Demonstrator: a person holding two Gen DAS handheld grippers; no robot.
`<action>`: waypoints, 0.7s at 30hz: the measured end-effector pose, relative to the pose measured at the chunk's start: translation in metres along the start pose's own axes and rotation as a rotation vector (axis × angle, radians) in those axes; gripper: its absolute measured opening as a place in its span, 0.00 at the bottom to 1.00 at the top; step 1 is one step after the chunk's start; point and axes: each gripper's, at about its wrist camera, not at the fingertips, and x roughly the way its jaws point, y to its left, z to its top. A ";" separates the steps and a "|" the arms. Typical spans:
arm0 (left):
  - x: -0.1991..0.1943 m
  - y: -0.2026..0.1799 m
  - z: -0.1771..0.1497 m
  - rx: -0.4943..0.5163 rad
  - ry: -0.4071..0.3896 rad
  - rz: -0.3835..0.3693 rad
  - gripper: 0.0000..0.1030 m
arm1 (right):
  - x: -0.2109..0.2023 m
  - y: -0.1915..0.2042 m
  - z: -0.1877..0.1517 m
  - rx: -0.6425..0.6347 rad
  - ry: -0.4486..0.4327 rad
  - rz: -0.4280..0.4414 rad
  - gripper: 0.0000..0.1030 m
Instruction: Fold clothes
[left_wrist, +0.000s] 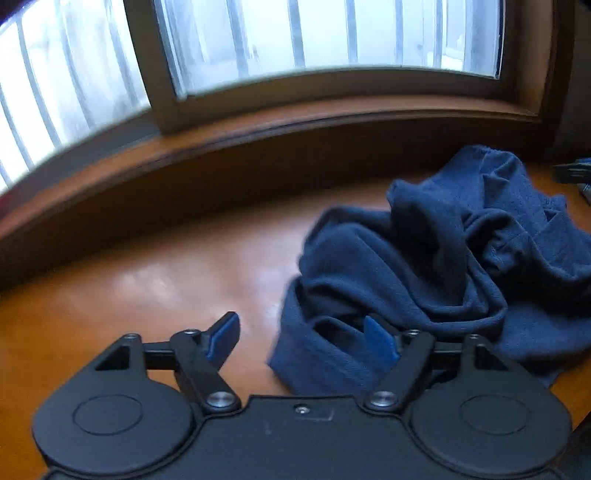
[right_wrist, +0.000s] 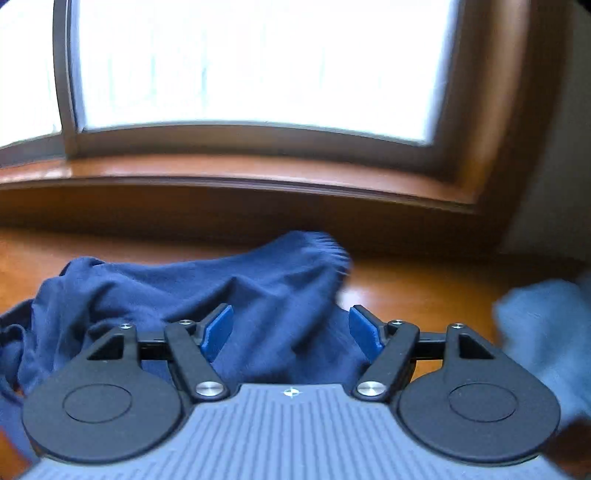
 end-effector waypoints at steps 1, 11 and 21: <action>0.007 -0.001 0.002 -0.006 0.015 -0.007 0.74 | 0.014 0.003 0.005 -0.013 0.018 -0.002 0.70; 0.055 -0.016 0.004 0.009 0.097 -0.007 0.33 | 0.121 0.031 0.031 -0.099 0.207 -0.046 0.61; -0.031 0.060 0.042 -0.183 -0.203 0.333 0.03 | -0.039 0.004 0.044 0.242 -0.188 -0.018 0.02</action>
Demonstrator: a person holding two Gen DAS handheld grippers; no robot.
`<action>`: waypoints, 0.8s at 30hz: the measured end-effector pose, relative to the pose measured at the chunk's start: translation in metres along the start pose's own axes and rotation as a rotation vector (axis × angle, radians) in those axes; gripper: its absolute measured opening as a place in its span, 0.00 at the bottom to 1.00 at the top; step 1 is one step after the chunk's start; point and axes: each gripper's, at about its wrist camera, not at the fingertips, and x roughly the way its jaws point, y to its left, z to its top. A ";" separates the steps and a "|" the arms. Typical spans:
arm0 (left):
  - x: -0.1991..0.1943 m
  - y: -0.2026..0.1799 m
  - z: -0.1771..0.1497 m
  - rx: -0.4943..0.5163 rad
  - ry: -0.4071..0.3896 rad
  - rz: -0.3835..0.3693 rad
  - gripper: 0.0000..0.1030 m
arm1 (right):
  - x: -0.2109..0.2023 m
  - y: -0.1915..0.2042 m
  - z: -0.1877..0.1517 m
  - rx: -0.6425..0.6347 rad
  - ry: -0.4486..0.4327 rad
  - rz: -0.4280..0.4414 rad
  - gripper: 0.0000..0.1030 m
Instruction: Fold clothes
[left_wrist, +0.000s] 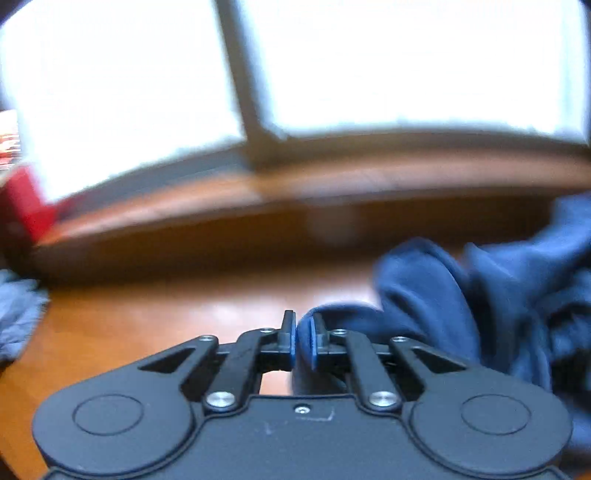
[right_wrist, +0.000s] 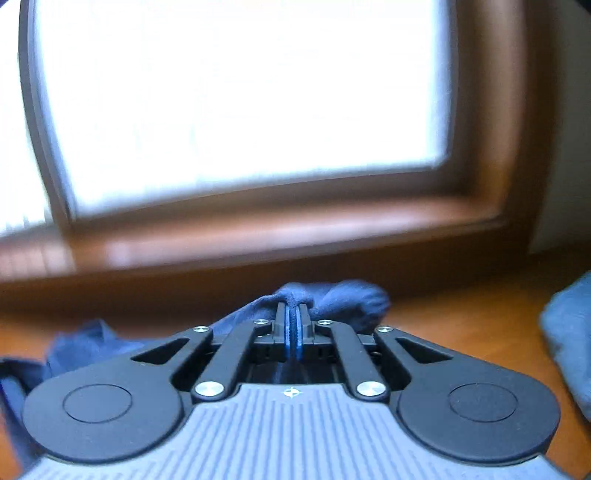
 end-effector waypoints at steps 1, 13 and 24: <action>-0.012 0.012 0.009 -0.009 -0.066 0.052 0.03 | -0.021 -0.010 0.008 0.031 -0.045 -0.022 0.03; -0.013 0.000 -0.037 0.142 0.104 -0.121 0.41 | -0.033 -0.131 -0.036 0.219 0.230 -0.413 0.41; 0.044 -0.044 -0.042 0.180 0.163 -0.258 0.63 | 0.018 0.031 -0.056 -0.220 0.266 0.245 0.69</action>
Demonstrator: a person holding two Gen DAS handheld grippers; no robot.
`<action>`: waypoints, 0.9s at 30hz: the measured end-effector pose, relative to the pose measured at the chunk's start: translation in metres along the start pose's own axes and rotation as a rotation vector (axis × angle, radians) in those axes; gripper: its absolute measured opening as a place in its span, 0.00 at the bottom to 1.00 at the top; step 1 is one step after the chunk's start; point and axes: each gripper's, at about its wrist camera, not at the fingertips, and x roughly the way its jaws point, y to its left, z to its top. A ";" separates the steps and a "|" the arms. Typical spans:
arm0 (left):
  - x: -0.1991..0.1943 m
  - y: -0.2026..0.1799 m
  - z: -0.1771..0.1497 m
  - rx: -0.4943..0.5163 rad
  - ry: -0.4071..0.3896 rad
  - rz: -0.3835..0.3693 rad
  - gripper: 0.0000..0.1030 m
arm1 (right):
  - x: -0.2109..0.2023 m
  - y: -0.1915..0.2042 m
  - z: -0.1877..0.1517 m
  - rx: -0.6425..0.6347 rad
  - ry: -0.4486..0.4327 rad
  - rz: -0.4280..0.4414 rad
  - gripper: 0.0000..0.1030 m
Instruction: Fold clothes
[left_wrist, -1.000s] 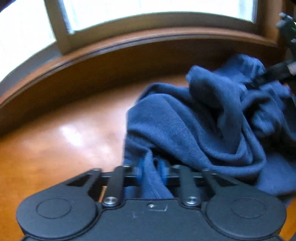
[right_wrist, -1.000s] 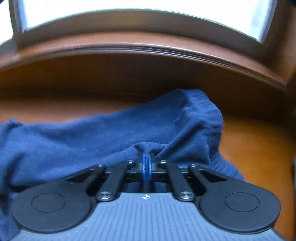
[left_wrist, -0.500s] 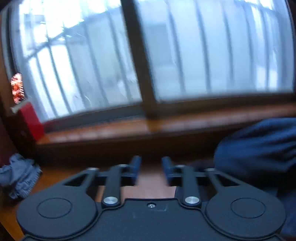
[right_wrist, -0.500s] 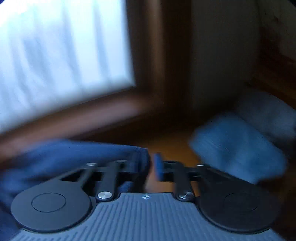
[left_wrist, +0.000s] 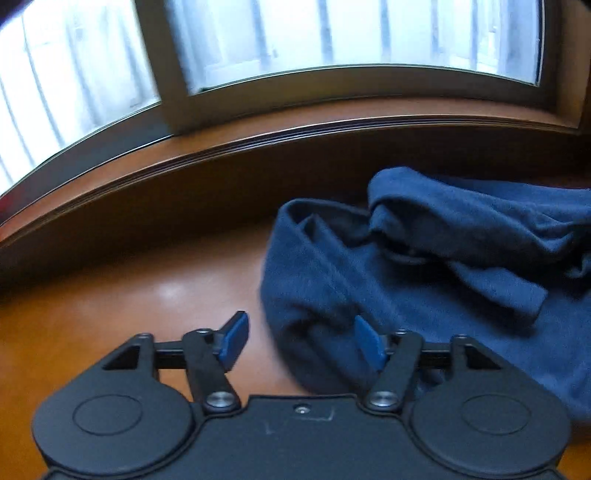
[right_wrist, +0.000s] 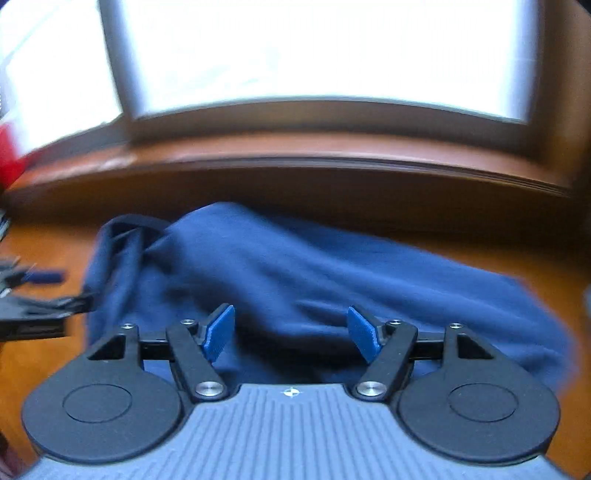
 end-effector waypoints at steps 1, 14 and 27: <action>0.008 -0.002 0.005 0.006 0.000 0.006 0.63 | 0.013 0.011 0.006 -0.019 0.009 0.011 0.69; 0.008 0.000 -0.007 0.060 0.016 0.103 0.06 | 0.034 0.013 0.030 -0.020 -0.032 0.009 0.05; -0.129 0.059 -0.103 -0.028 0.110 0.170 0.20 | -0.073 0.014 0.103 0.204 -0.330 0.391 0.05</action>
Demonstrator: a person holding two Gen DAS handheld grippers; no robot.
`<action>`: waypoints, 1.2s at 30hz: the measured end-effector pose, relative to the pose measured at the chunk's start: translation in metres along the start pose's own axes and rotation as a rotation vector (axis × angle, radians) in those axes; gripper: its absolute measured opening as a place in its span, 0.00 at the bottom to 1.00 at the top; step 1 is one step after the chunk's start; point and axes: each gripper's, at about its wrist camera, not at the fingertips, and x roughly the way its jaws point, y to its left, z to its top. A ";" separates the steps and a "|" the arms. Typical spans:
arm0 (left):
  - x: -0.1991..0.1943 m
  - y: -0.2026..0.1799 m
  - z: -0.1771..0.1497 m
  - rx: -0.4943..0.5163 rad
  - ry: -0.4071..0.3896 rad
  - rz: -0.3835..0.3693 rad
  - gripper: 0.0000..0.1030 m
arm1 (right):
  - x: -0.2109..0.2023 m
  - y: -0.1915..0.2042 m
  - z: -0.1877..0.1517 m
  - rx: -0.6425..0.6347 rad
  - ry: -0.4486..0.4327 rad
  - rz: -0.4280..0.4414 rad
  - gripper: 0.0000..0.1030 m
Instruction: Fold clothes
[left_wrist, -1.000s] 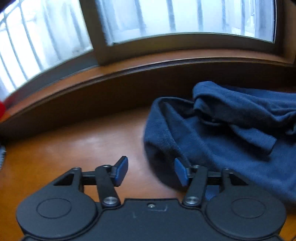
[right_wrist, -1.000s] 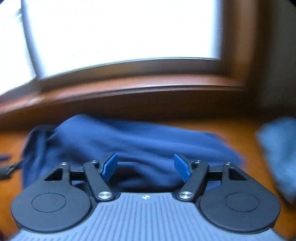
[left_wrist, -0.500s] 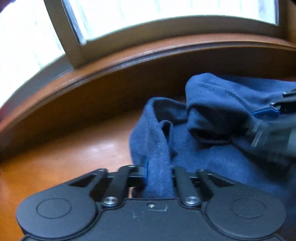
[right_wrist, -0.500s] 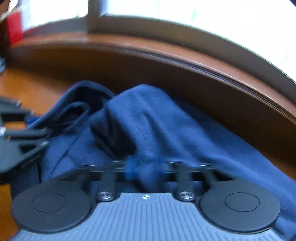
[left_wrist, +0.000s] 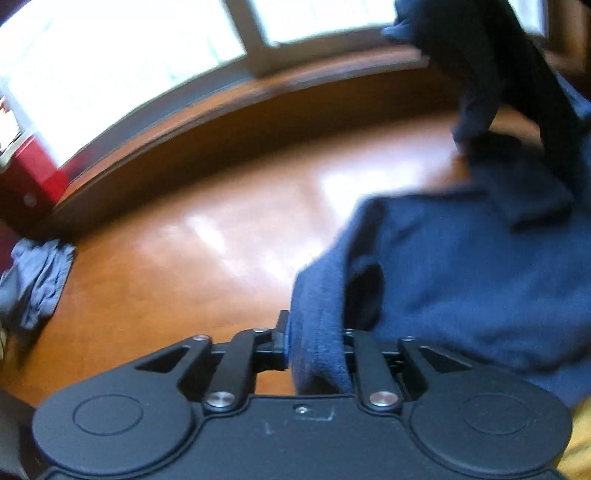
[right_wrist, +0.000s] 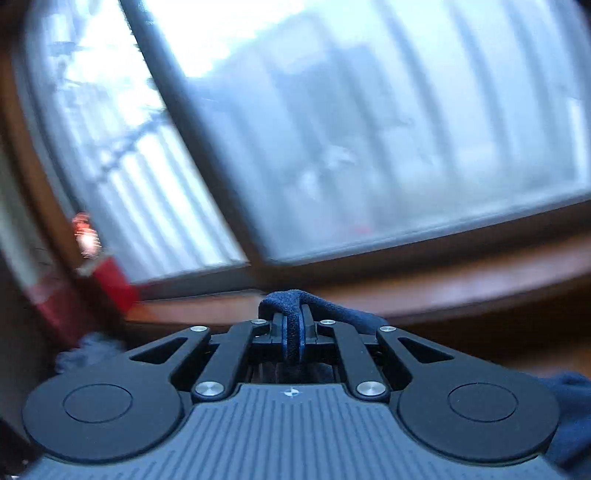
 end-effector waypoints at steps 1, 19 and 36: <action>-0.006 0.005 0.004 -0.037 -0.022 -0.012 0.20 | 0.008 0.010 -0.001 -0.002 -0.011 0.043 0.05; 0.033 -0.012 0.044 0.084 -0.148 -0.028 0.65 | -0.007 -0.105 -0.047 -0.174 0.240 -0.415 0.73; 0.084 0.048 0.107 -0.198 -0.241 0.134 0.09 | 0.018 -0.164 -0.053 -0.083 0.275 -0.562 0.12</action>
